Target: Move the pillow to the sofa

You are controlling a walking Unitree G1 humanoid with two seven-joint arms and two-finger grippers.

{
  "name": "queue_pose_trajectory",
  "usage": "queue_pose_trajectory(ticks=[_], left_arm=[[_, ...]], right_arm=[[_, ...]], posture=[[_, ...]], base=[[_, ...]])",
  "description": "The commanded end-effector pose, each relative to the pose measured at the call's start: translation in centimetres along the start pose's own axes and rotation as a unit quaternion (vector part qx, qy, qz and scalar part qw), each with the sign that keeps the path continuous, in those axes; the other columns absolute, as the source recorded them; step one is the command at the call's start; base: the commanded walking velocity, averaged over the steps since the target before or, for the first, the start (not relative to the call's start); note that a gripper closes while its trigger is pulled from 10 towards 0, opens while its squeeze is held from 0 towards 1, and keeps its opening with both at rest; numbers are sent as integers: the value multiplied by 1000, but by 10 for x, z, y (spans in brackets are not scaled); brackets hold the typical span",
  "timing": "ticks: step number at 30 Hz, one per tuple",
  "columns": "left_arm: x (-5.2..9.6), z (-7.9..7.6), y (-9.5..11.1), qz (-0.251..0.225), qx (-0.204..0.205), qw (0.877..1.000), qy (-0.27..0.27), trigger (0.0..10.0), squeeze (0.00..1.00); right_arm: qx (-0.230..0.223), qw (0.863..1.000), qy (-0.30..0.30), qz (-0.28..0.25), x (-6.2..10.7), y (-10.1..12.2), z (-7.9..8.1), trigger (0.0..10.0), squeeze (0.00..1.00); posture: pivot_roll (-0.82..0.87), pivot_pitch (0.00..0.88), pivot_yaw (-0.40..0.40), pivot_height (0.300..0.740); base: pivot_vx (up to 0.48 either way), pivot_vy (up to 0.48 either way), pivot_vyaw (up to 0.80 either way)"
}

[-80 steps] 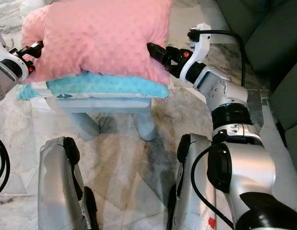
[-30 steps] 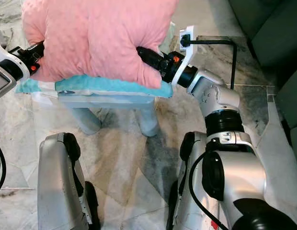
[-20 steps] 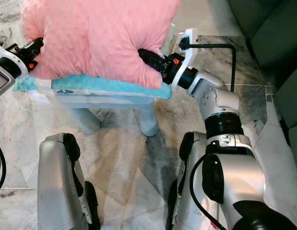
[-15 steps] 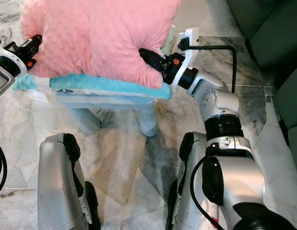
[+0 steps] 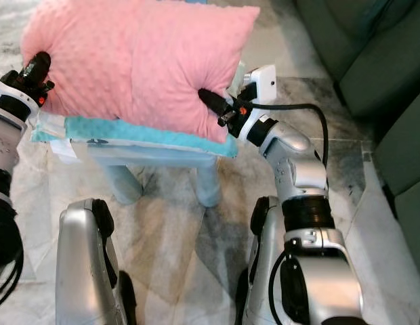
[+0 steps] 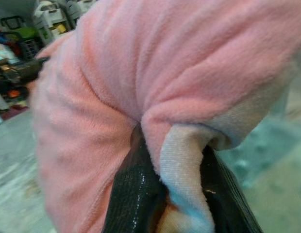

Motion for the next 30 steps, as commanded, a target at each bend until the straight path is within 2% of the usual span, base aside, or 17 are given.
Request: queue_pose_trajectory(ticks=[1,4,6,7,9,10,12,14,18,21,22,23,25,27,28,29,30], left_arm=[[4,4,9,-35,-27,999,15,0,0],[15,0,-2,-52,-23,998,31,0,0],[21,-5,-9,-52,-36,998,26,0,0],[28,-12,-15,-56,-50,997,21,0,0],[43,-25,-29,-46,-38,998,26,0,0],[43,-25,-29,-46,-38,998,26,0,0],[59,-40,-41,-34,-45,998,12,0,0],[66,-47,-48,-23,-55,998,-4,0,0],[95,-52,-70,19,-79,997,1,0,0],[108,-54,-80,38,-89,995,6,0,0],[108,-54,-80,38,-89,995,6,0,0],[118,-56,-87,52,-104,993,5,0,0],[128,-57,-94,68,-116,991,5,0,0],[131,-57,-96,74,-119,990,6,0,0],[139,-58,-101,90,-131,987,-2,0,0],[141,-58,-103,95,-137,986,-4,0,0],[144,-55,-107,110,-148,983,-5,2039,0]], right_arm=[[23,1000,-9,-4,4,-2,3,0,0],[40,998,-39,-2,11,-12,0,0,0],[47,997,-59,-6,14,-14,-2,0,0],[59,995,-77,-8,18,-17,-3,0,0],[69,991,-116,-20,28,-19,-3,0,0],[69,991,-116,-20,28,-19,-3,0,0],[88,984,-151,-27,38,-23,-2,0,0],[100,981,-165,-27,43,-25,-1,0,0],[110,963,-244,-27,69,-39,0,0,0],[120,953,-279,-21,82,-46,0,0,0],[120,953,-279,-21,82,-46,0,0,0],[132,944,-302,-13,91,-51,1,0,0],[128,937,-325,-6,100,-56,2,0,0],[129,934,-333,-3,102,-58,3,0,0],[146,924,-354,16,107,-62,4,0,0],[148,920,-362,22,109,-64,4,0,0],[166,910,-378,35,111,-65,2,4902,0]], posture=[[3,0,6,343],[1,0,5,343],[-4,0,5,343],[-5,0,4,343],[-4,0,4,343],[-4,0,4,343],[-7,0,4,343],[-11,0,5,343],[-23,0,9,343],[-30,0,13,343],[-30,0,13,343],[-36,0,17,343],[-46,0,22,343],[-46,0,22,343],[-51,0,23,343],[-51,0,23,343],[-51,0,22,343]], base=[[0,0,0],[0,0,0],[0,0,0],[0,0,0],[0,0,0],[0,0,0],[0,0,0],[0,0,0],[0,0,0],[0,0,0],[0,0,0],[0,0,0],[0,0,0],[0,0,0],[0,0,0],[0,0,0],[0,0,0]])
Point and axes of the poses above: a point about 5 cm out from each wrist's last joint towards the gripper, its own x axis pointing back from the gripper into the wrist, its own y axis along the axis of the wrist's last joint, z = x × y, the point moved 1 cm from there along -x, pointing out of the wrist towards the gripper, and after that the axes turned 9 degrees about -x, right-handed, at the moved point
